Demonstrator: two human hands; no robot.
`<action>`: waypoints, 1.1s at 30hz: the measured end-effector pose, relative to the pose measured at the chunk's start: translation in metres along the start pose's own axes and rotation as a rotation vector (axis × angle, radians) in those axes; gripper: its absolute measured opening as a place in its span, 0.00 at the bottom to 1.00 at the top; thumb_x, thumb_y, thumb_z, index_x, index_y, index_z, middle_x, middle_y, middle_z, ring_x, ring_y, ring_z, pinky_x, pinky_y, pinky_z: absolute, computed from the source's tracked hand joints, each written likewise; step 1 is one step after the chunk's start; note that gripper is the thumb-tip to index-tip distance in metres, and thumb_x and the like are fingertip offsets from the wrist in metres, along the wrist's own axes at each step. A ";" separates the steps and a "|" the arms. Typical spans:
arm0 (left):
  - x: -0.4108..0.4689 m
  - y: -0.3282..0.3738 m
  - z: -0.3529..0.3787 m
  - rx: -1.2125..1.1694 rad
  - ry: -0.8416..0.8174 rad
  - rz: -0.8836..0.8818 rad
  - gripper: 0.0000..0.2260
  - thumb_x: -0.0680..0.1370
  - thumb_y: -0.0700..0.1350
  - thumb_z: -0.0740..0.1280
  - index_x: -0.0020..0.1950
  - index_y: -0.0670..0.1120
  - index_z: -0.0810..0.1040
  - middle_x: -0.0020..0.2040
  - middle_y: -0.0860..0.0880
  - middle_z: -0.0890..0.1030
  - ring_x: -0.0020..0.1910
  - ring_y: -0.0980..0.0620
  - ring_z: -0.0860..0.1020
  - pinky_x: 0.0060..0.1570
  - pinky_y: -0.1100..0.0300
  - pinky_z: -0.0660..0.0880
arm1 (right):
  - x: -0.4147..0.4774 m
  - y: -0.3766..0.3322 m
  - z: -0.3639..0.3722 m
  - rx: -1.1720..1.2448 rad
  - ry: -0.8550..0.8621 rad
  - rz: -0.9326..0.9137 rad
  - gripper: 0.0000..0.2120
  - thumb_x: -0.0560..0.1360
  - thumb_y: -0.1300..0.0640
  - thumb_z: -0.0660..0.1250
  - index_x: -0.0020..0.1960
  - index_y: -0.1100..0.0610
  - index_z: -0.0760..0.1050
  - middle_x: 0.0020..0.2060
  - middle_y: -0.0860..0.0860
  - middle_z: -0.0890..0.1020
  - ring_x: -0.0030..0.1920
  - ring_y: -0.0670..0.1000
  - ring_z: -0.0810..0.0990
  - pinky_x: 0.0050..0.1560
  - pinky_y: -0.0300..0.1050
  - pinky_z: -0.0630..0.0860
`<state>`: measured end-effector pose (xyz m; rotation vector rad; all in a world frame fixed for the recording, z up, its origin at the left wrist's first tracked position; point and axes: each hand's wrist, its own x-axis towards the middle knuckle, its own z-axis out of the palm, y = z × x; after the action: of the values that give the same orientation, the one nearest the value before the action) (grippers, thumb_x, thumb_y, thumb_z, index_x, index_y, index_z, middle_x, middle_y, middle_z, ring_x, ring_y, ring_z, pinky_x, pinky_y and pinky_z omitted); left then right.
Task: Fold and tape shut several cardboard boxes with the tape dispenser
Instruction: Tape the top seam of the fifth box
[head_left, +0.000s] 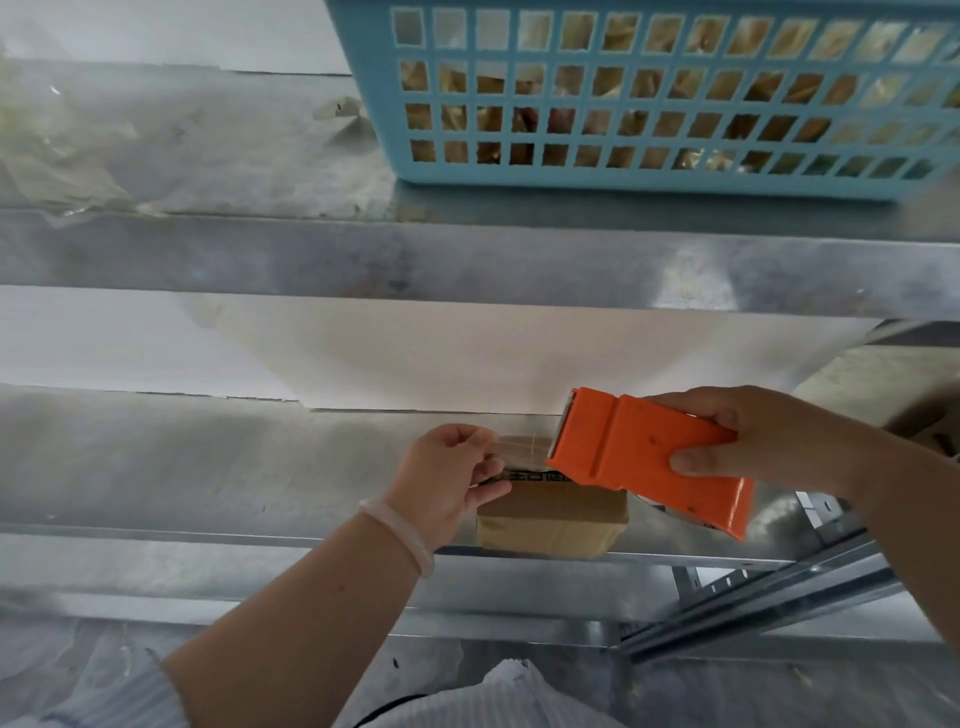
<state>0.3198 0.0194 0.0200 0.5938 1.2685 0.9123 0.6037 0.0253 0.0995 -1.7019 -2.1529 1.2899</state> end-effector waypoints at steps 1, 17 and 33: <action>0.001 0.000 -0.001 0.021 0.000 0.003 0.05 0.81 0.40 0.64 0.51 0.39 0.78 0.44 0.41 0.78 0.35 0.52 0.78 0.49 0.46 0.81 | 0.003 0.004 0.001 -0.048 0.002 0.001 0.22 0.70 0.46 0.74 0.59 0.30 0.71 0.49 0.32 0.82 0.50 0.37 0.81 0.51 0.36 0.75; 0.007 -0.002 -0.004 0.108 0.074 -0.004 0.07 0.82 0.39 0.62 0.51 0.37 0.78 0.45 0.42 0.81 0.32 0.54 0.77 0.38 0.56 0.82 | 0.025 0.002 0.011 -0.124 -0.024 -0.035 0.26 0.70 0.43 0.75 0.62 0.26 0.68 0.50 0.30 0.80 0.48 0.35 0.80 0.49 0.38 0.77; 0.014 -0.005 -0.015 -0.140 0.060 -0.131 0.10 0.82 0.38 0.59 0.47 0.39 0.78 0.48 0.39 0.76 0.31 0.54 0.72 0.36 0.57 0.76 | 0.045 -0.012 0.014 -0.132 -0.070 -0.023 0.26 0.69 0.42 0.75 0.61 0.27 0.67 0.53 0.36 0.80 0.51 0.40 0.80 0.49 0.40 0.78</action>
<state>0.3076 0.0264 0.0050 0.3710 1.2702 0.9066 0.5707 0.0556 0.0811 -1.6974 -2.3382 1.2453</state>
